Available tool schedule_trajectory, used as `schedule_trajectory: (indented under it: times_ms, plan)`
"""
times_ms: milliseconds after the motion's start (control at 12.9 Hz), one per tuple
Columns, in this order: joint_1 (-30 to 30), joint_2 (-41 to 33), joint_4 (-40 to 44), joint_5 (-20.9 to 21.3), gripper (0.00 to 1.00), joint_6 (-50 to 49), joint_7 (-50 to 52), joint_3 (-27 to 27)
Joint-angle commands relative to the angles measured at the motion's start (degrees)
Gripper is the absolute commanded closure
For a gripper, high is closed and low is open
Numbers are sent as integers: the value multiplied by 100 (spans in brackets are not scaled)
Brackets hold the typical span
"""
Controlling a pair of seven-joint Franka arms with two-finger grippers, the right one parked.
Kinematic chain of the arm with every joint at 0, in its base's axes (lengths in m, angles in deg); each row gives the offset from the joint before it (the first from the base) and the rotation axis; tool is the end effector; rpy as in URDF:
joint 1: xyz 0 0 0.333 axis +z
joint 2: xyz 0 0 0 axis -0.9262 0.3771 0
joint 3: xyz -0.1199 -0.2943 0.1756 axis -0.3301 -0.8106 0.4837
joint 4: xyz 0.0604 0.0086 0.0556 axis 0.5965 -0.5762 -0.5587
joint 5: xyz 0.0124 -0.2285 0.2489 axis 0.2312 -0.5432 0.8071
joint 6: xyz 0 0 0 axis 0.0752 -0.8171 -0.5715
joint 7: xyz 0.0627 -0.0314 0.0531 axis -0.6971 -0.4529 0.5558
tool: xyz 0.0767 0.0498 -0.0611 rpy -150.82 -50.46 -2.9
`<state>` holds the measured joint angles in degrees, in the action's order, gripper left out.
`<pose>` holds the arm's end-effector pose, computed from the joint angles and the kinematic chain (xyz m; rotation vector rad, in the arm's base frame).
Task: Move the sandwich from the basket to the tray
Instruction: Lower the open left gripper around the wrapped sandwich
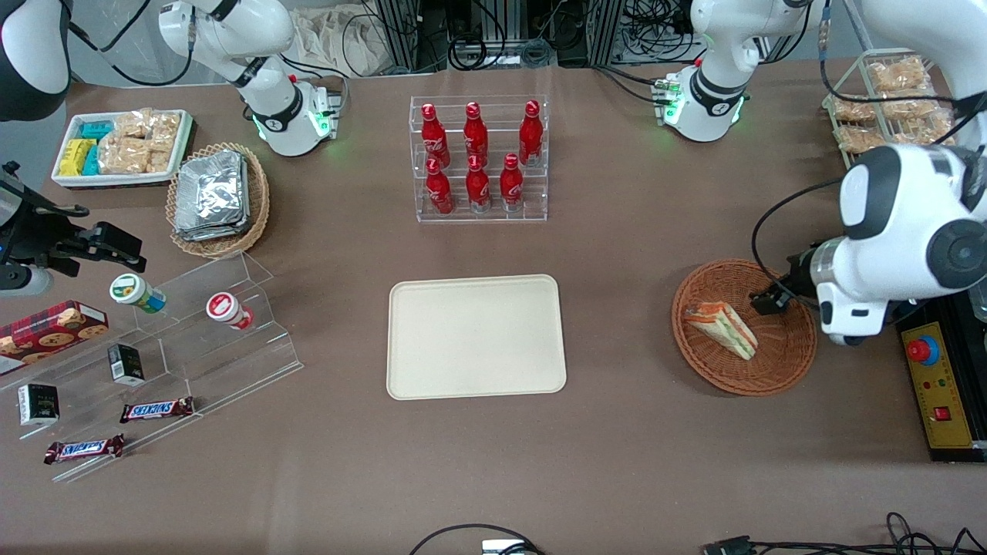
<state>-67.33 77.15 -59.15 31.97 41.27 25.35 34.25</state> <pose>0.5600 -0.0450 0.4576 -2.8196 -1.0929 0.4437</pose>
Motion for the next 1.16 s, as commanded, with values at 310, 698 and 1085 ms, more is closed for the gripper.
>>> schedule_trajectory:
  times_ms: [310, 698, 1085]
  plan:
    - [10, 791, -55, -70, 0, 757, 69, -21]
    - [45, 1169, -99, -316, 0, 1224, 95, -21]
    - [45, 1205, -748, -325, 0, 2049, 95, -21]
